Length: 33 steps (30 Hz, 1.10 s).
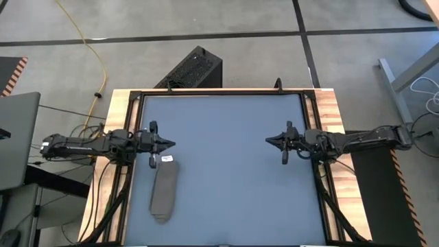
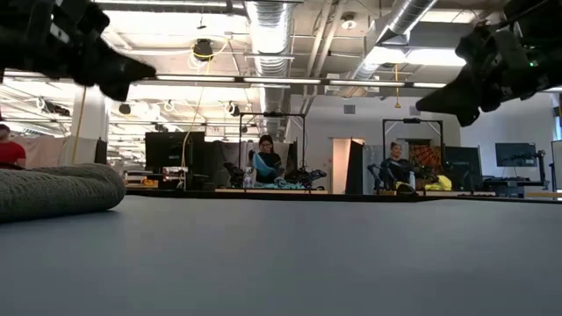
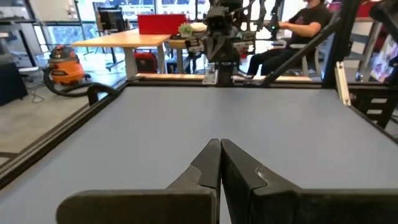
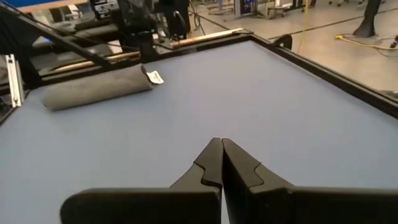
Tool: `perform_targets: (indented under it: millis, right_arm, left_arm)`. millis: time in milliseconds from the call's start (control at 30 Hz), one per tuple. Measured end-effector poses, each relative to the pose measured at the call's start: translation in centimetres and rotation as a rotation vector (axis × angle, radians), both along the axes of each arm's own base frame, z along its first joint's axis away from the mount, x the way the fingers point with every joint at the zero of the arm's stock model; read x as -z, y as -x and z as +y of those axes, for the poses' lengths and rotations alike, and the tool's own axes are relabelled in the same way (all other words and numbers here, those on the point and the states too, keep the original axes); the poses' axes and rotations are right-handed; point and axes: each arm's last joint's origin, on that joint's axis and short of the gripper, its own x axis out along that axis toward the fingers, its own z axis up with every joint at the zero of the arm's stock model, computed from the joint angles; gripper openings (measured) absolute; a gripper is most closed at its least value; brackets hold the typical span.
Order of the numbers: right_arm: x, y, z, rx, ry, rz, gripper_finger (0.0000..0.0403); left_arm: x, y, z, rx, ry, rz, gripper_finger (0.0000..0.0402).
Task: Roll towel
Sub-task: Return to Home Position
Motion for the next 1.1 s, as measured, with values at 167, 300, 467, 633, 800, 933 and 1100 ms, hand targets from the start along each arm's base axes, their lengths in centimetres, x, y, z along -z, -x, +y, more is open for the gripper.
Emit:
perform_targets:
  millis: [167, 300, 467, 633, 800, 933, 1100]
  right_arm:
    - [0.8, 0.2, 0.0, -0.003, 0.011, -0.065, 0.0022]
    - [2.4, 0.6, -0.2, 0.009, 0.017, -0.121, 0.0022]
    - [2.6, 0.6, -0.3, 0.024, -0.006, -0.108, 0.0023]
    - [3.0, 0.7, -0.3, 0.032, -0.004, -0.064, 0.003]
    - [3.5, 0.7, -0.3, 0.036, -0.003, -0.018, 0.0033]
    - [3.7, 0.8, -0.3, 0.037, -0.002, 0.011, 0.0033]
    - [4.0, 0.9, -0.3, 0.038, -0.001, 0.039, 0.0033]
  left_arm:
    - [2.0, 0.5, 0.2, -0.014, 0.036, -0.031, 0.0]
    - [2.6, 0.8, 0.2, -0.015, 0.049, -0.044, 0.0]
    - [2.5, 0.9, 0.2, -0.013, 0.114, -0.066, 0.0]
    - [3.5, 0.9, 0.2, -0.018, 0.115, 0.04, 0.0]
    - [3.6, 0.9, 0.1, -0.003, 0.116, 0.065, 0.0]
    - [3.6, 0.9, 0.1, -0.004, 0.115, 0.066, 0.0]
    - [3.6, 0.9, 0.1, -0.004, 0.115, 0.068, 0.0]
